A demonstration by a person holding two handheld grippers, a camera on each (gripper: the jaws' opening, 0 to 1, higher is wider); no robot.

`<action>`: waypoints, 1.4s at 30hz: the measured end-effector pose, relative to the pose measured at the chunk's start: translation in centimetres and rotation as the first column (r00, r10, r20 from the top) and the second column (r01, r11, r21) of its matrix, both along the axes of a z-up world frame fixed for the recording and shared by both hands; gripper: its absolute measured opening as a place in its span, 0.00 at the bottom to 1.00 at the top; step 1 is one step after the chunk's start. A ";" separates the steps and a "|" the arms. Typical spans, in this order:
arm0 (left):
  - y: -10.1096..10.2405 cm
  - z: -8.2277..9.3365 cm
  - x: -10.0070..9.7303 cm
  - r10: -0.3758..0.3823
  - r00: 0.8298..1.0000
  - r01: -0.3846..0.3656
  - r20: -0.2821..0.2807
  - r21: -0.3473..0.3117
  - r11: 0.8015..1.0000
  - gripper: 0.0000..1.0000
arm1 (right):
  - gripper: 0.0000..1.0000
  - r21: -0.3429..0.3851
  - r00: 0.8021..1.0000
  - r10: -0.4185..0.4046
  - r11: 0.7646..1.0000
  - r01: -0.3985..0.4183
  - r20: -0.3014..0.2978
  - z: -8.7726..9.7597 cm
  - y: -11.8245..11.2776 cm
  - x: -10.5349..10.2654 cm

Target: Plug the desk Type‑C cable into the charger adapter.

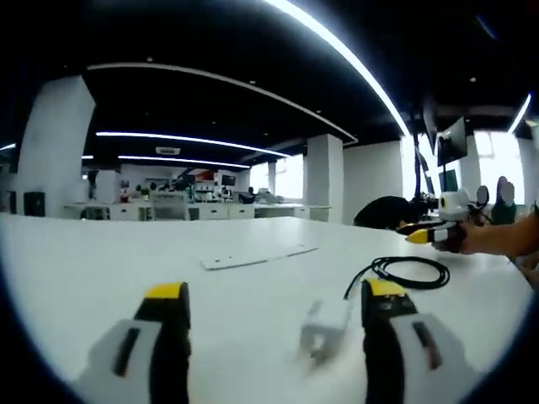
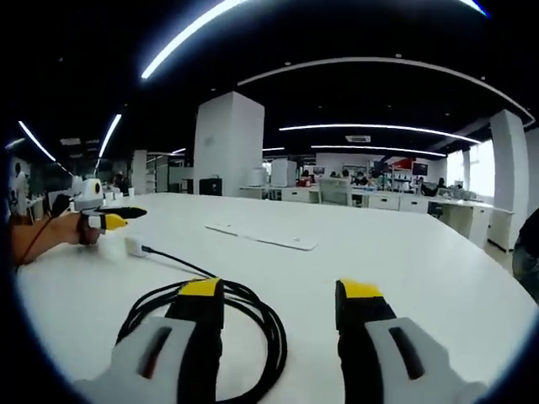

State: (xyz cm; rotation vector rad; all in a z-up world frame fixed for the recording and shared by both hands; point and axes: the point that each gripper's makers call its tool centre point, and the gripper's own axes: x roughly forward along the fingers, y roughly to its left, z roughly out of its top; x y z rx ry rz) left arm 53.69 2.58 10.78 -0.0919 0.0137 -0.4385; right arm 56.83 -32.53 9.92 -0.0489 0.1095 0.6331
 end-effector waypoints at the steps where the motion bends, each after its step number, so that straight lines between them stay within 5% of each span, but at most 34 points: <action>1: 0.2 0.0 -0.1 0.005 1.000 -0.005 0.000 -0.005 1.000 0.88 | 0.62 0.004 1.000 -0.001 1.000 0.001 0.004 0.1 0.0 0.0; 6: 1.0 -0.4 -0.7 0.049 0.998 -0.049 -0.031 0.009 0.999 1.00 | 0.78 0.033 0.999 -0.036 0.999 0.035 0.018 0.4 -0.4 -0.2; 14: 1.6 0.6 -2.1 0.088 0.996 -0.088 -0.003 -0.011 0.996 1.00 | 0.99 0.083 0.994 -0.082 0.994 0.076 0.069 1.5 -0.8 -1.0; 31: 0.9 1.6 -8.3 0.128 0.992 -0.128 0.019 0.004 0.992 1.00 | 1.00 0.121 0.992 -0.085 0.990 0.073 0.096 2.8 -1.1 -5.3; 42: -0.3 2.1 -15.4 0.131 0.991 -0.131 0.015 -0.011 0.991 1.00 | 1.00 0.136 0.992 -0.089 0.988 0.077 0.090 2.4 -2.0 -12.7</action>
